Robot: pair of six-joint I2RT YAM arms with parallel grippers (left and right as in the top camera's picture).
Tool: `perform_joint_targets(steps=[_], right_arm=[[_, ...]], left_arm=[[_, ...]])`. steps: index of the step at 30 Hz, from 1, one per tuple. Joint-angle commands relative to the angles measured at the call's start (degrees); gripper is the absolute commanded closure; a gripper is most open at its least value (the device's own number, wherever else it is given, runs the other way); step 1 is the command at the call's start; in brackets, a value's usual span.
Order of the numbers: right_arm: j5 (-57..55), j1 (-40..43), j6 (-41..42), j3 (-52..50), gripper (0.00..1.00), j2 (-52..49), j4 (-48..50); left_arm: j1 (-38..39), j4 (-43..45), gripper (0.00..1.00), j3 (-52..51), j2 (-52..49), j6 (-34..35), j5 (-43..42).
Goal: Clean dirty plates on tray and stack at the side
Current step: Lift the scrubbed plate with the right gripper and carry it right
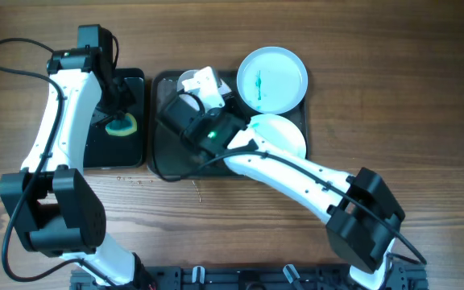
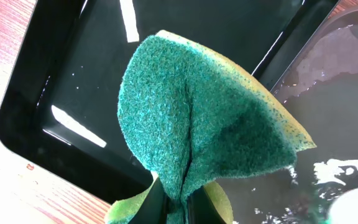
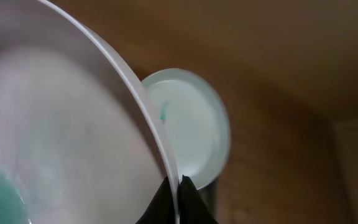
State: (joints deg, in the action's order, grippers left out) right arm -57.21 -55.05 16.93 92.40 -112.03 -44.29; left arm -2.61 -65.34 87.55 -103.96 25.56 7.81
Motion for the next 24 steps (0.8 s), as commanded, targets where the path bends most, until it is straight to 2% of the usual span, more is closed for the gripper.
perform_joint_targets(steps=[1,6,14,16,19,24], right_arm=[[-18.8,-2.8,-1.9,0.3,0.96,2.1,0.9],[-27.0,-5.3,-1.9,0.3,0.96,2.1,2.7],[-26.3,-5.7,-1.7,0.3,0.96,2.1,3.8],[-22.9,-5.7,-1.7,0.3,0.96,2.1,3.7],[-11.6,-4.9,-1.3,0.3,0.96,2.1,3.0],[7.9,-0.4,8.3,0.3,0.96,3.5,-1.7]], left_arm=[[-0.1,0.2,0.96,1.1,1.1,-1.1,-0.7],[-0.1,0.2,0.96,1.1,1.1,-1.1,-0.8],[-0.1,0.2,0.96,1.1,1.1,-1.1,-0.8],[-0.1,0.2,0.96,1.1,1.1,-1.1,-0.8],[-0.1,0.2,0.96,1.1,1.1,-1.1,-0.8],[-0.1,0.2,0.96,1.1,1.1,-1.1,-0.8]])
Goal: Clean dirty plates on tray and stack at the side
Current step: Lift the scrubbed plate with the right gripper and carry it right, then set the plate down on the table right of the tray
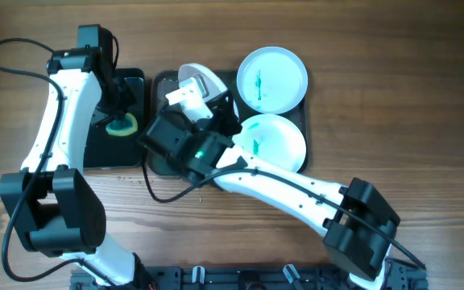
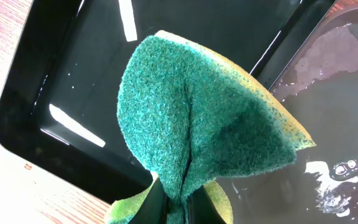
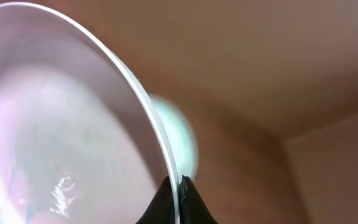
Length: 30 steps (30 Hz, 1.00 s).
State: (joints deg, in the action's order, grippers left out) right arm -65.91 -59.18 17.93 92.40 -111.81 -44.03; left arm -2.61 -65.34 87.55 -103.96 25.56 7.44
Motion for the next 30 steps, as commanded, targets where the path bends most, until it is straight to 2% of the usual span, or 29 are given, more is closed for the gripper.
perform_joint_targets(steps=[1,6,9,14,17,24,30], right_arm=[[21.3,5.2,8.4,0.3,0.96,3.8,-2.6],[43.2,13.7,9.1,0.3,0.96,6.7,-3.2],[58.2,21.1,9.0,0.3,0.96,8.9,-3.2],[76.8,34.4,8.5,0.3,0.96,11.6,-3.9],[80.1,42.3,7.5,0.3,0.96,12.4,-6.7],[79.8,58.5,3.1,-0.8,0.96,12.4,-13.7],[75.4,69.0,2.9,-8.9,0.96,12.4,-12.6]], left_arm=[[-0.1,0.2,0.96,1.1,1.1,-1.1,-0.4],[-0.1,0.2,0.96,1.1,1.1,-1.1,-0.4],[-0.1,0.2,0.96,1.1,1.1,-1.2,-2.5],[-0.1,0.2,0.96,1.1,1.1,-1.2,-5.1],[0.9,0.2,0.96,1.1,1.1,-1.2,-5.1],[4.9,1.1,0.96,1.1,1.1,-1.2,-5.0],[7.3,2.1,0.96,1.1,1.1,-1.2,-5.1]])
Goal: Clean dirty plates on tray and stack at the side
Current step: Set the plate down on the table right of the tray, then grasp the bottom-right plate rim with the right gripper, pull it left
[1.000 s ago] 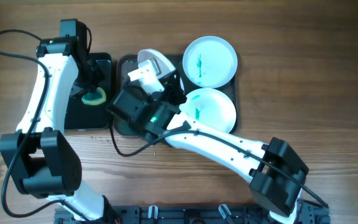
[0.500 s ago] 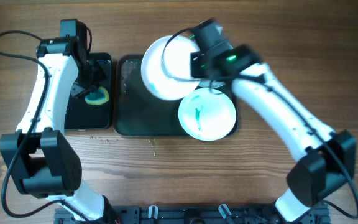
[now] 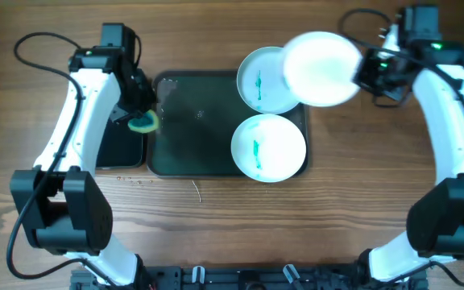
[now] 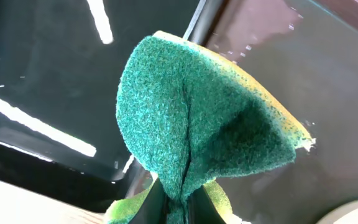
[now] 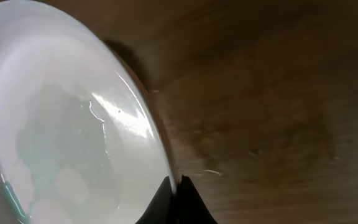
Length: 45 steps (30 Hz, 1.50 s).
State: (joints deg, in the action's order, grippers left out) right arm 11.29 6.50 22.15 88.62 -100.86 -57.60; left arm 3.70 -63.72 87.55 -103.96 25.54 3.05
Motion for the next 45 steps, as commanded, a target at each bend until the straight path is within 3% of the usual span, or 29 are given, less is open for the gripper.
perform_joint_targets(steps=[1,11,19,20,22,23,24,31,35,39,45], right_arm=[[-2.4,4.4,-1.1,-7.3,0.96,1.4,2.1],[-6.6,8.2,-1.3,-26.4,0.96,1.4,22.3],[-12.9,8.2,-1.3,-30.1,0.94,1.3,26.7],[-12.9,8.2,-1.5,-30.1,0.88,1.3,26.9],[-12.2,8.2,-1.9,-30.0,0.56,1.4,26.8],[-10.3,8.2,-3.4,-29.6,0.47,1.4,26.6],[-8.4,8.2,-4.5,-29.1,0.45,1.5,25.9],[6.2,7.7,-4.6,-19.0,0.44,6.5,11.6],[13.2,5.4,-6.3,-18.5,0.43,9.4,6.5],[12.6,0.6,-10.3,-19.8,0.43,9.1,1.3],[8.5,-8.0,-10.0,-26.9,0.46,9.1,4.1]], left_arm=[[1.1,0.6,0.96,1.1,1.1,-1.1,-0.7],[1.3,0.9,0.96,1.1,1.1,-1.2,-0.7],[1.3,1.0,0.96,1.1,1.1,-1.1,-0.7],[1.3,1.0,0.96,1.1,1.1,-1.1,-0.7],[1.3,1.0,0.96,1.1,1.1,-1.1,-0.7],[1.3,1.0,0.96,1.1,1.1,-1.1,-0.7],[1.3,1.0,0.96,1.1,1.1,-1.1,-0.7],[1.3,1.0,0.96,1.1,1.1,-1.2,-0.7],[1.4,1.0,0.96,1.1,1.1,-1.2,-0.7],[1.3,1.0,0.96,1.1,1.1,-1.2,-0.7],[1.4,1.0,0.96,1.1,1.1,-1.2,-0.7]])
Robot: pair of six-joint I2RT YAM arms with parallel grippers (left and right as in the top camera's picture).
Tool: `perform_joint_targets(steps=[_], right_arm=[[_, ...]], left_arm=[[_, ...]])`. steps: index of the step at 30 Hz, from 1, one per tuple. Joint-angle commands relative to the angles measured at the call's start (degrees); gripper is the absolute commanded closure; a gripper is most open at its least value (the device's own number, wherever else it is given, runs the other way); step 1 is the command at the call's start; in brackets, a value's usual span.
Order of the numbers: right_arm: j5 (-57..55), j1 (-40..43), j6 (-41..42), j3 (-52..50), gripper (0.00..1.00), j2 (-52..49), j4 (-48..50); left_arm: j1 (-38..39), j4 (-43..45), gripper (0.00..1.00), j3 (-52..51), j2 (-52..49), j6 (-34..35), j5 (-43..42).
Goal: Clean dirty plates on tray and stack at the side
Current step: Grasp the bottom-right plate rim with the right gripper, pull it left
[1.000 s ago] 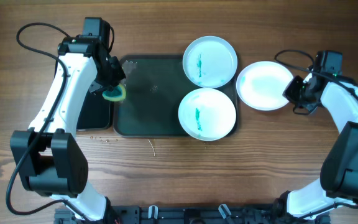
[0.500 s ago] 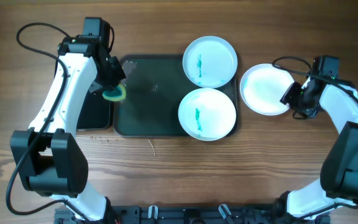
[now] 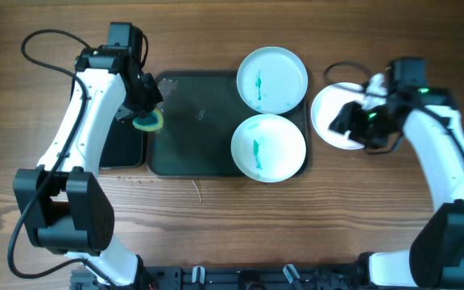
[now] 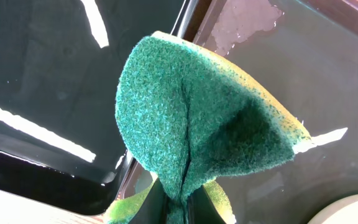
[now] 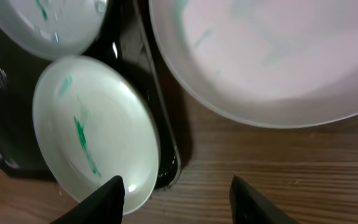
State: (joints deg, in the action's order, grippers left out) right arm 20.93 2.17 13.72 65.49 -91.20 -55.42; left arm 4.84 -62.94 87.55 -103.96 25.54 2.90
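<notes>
Two white plates smeared with green, the far one (image 3: 273, 79) and the near one (image 3: 268, 147), lie on the right part of the black tray (image 3: 192, 129). A clean white plate (image 3: 329, 121) rests on the table right of the tray. My right gripper (image 3: 349, 121) hovers open over that plate's near edge, its fingers (image 5: 107, 199) spread wide over bare wood, with the plate (image 5: 272, 56) and the near dirty plate (image 5: 92, 130) below. My left gripper (image 3: 145, 121) is shut on a green-and-yellow sponge (image 4: 197, 124) above the tray's left rim.
A smaller black basin (image 3: 123, 149) with water stands left of the tray, partly under my left arm. Its rim and the tray's wet floor (image 4: 328, 81) show under the sponge. Bare wooden table (image 3: 393, 209) lies to the right and front.
The right gripper held the white plate in the air by the tray's far right corner; now the plate lies on the table right of the tray and the gripper is open. The sponge shifted slightly right.
At first my right gripper held a white plate tilted over the tray's left part while the left held the sponge over the basin. Later the plate was up at the far right and the sponge at the tray's rim. Now the plate rests beside the tray, released.
</notes>
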Motion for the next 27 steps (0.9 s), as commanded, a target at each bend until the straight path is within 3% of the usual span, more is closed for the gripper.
perform_joint_targets(steps=[1,9,13,20,27], right_arm=[[-1.2,-5.0,-1.5,-5.2,0.47,-0.5,3.7],[-1.2,-9.4,-1.1,-12.0,0.53,-1.9,13.8],[-0.8,-10.4,-1.0,-13.8,0.62,-3.8,18.5],[-0.3,-11.3,0.0,-13.9,0.70,-6.9,21.3],[0.1,-12.0,2.0,-13.8,0.96,-7.6,22.0]], left_arm=[[0.2,0.2,0.96,1.1,1.1,-1.2,-0.5],[0.2,0.4,0.96,1.1,1.1,-1.2,-0.5],[0.2,0.6,0.96,1.1,1.1,-1.2,-0.5],[0.2,0.6,0.96,1.1,1.1,-1.2,-0.5],[0.2,0.6,0.96,1.1,1.1,-1.1,-0.5]])
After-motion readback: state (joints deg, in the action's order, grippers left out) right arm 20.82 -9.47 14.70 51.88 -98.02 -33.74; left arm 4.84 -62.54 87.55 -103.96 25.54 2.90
